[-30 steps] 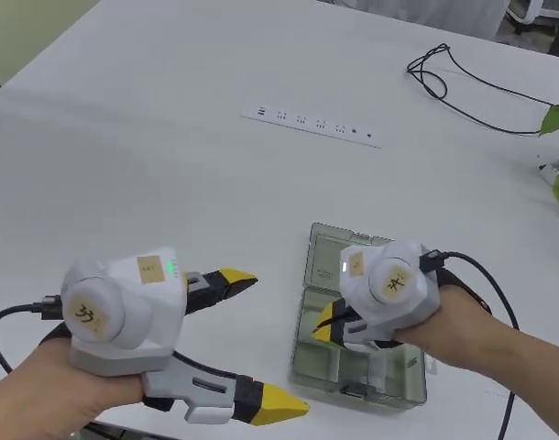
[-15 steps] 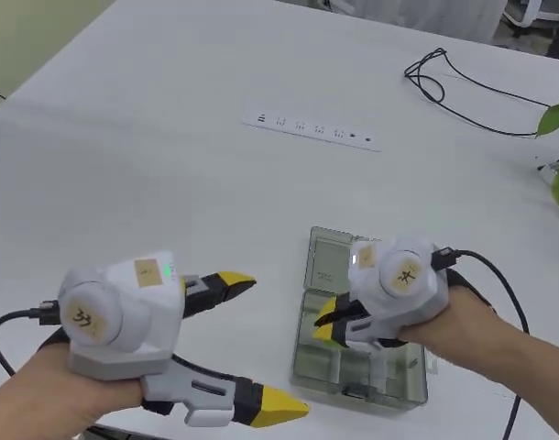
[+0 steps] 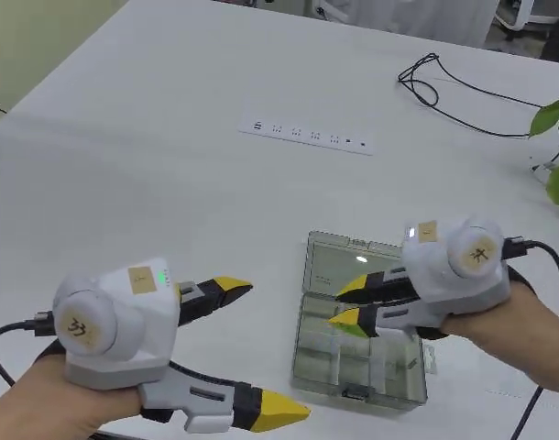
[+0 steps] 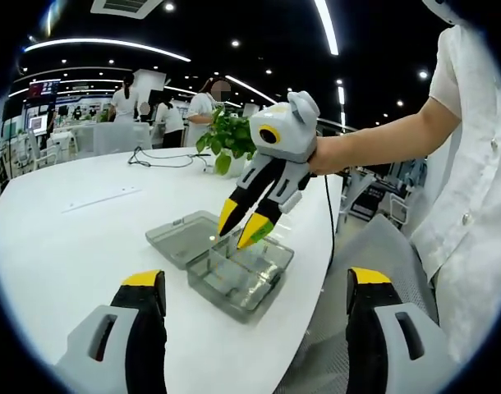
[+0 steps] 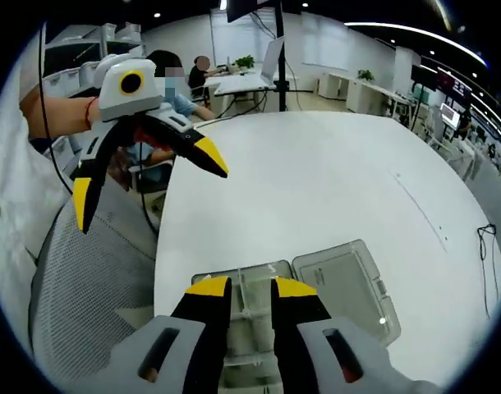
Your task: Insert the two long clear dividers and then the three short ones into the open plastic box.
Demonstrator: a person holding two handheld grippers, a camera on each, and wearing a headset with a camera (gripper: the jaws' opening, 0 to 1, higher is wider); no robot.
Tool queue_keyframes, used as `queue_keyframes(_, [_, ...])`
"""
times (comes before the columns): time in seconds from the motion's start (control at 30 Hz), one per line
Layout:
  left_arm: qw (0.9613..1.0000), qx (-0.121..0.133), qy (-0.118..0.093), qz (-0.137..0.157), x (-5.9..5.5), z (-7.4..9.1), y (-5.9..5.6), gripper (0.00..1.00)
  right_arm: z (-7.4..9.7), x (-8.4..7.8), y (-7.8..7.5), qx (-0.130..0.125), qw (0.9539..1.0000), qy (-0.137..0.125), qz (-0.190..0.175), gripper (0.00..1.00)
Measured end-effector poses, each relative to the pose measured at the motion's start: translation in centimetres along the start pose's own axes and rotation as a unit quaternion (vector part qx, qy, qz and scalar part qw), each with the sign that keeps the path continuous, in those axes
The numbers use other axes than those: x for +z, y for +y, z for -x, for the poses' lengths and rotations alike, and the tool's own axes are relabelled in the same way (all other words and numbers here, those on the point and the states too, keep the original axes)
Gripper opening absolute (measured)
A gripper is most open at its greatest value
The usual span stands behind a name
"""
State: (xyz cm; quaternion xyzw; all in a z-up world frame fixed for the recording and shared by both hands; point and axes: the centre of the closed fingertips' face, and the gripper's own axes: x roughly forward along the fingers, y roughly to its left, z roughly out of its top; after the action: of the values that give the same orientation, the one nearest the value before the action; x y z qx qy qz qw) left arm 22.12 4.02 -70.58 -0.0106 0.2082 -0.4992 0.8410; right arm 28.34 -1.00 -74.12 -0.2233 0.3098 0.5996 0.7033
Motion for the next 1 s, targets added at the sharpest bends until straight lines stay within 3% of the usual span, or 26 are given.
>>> queue_keyframes(0.13, [1.0000, 0.001, 0.000, -0.002, 0.1, 0.1, -0.1, 0.93, 1.5, 0.1, -0.4, -0.012, 0.9996, -0.020, -0.017, 0.23])
queue_keyframes(0.43, [1.0000, 0.000, 0.000, -0.004, 0.4, 0.1, -0.3, 0.94, 4.6, -1.1, -1.0, -0.036, 0.9985, -0.030, -0.028, 0.29])
queue_keyframes(0.7, [1.0000, 0.000, 0.000, -0.003, 0.5, 0.1, -0.6, 0.94, 7.5, -2.8, -1.7, -0.056, 0.9976, -0.024, -0.033, 0.35])
queue_keyframes(1.0, [1.0000, 0.001, 0.003, -0.002, 0.5, 0.0, -0.6, 0.94, 9.4, -4.8, -1.8, -0.067, 0.9970, -0.005, -0.037, 0.42])
